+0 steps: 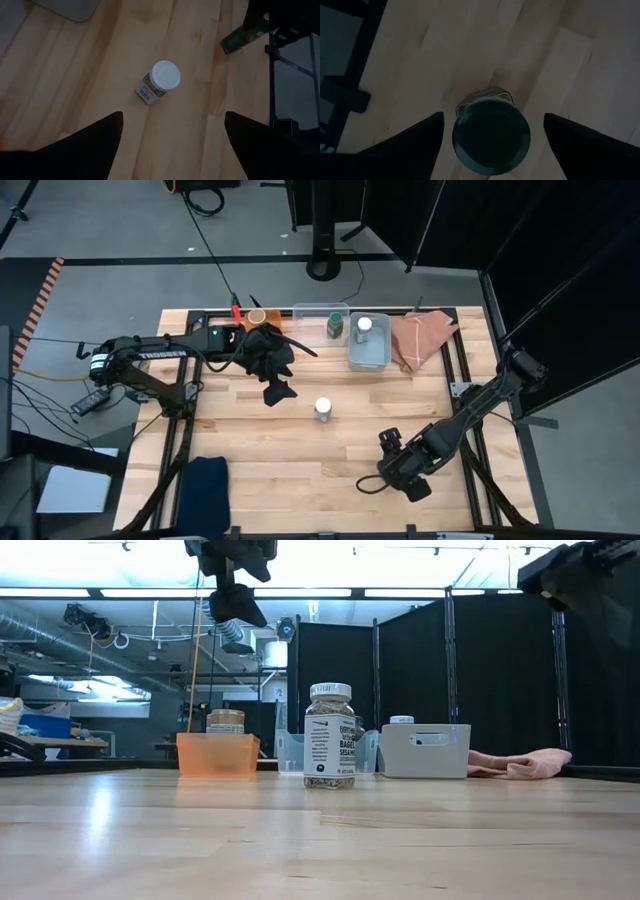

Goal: Sort spices by type
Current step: Put the green seasoning bottle into the transparent bin

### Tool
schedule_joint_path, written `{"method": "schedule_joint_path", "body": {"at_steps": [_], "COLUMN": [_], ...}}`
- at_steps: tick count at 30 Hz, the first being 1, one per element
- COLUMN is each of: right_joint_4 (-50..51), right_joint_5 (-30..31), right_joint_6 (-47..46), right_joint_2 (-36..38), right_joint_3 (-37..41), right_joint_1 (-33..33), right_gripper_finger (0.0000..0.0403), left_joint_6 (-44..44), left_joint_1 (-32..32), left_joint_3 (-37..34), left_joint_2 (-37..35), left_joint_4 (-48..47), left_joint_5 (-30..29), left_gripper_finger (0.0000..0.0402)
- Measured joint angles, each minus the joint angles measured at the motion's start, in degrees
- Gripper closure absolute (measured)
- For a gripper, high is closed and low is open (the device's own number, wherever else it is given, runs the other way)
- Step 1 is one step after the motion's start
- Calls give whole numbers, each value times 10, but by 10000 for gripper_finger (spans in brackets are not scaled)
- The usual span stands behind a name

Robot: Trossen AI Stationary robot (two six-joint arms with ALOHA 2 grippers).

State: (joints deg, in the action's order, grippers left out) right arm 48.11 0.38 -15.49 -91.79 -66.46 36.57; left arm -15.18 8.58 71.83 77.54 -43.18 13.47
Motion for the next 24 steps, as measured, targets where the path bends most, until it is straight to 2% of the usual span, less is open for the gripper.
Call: {"method": "schedule_joint_path", "body": {"at_steps": [12, 22, 24], "right_joint_4": [-15, -18, -18], "right_joint_5": [0, 24, 30], "right_joint_6": [-16, -23, -28], "right_joint_2": [0, 0, 0], "right_joint_3": [25, 25, 25], "right_joint_1": [-4, -4, -4], "right_gripper_finger": [95, 190, 194], "left_joint_6": [0, 0, 0], "left_joint_1": [0, 0, 0], "left_joint_3": [0, 0, 0], "left_joint_2": [0, 0, 0], "left_joint_4": [0, 0, 0], "left_joint_5": [-9, -16, -16], "left_gripper_finger": [46, 46, 46]}}
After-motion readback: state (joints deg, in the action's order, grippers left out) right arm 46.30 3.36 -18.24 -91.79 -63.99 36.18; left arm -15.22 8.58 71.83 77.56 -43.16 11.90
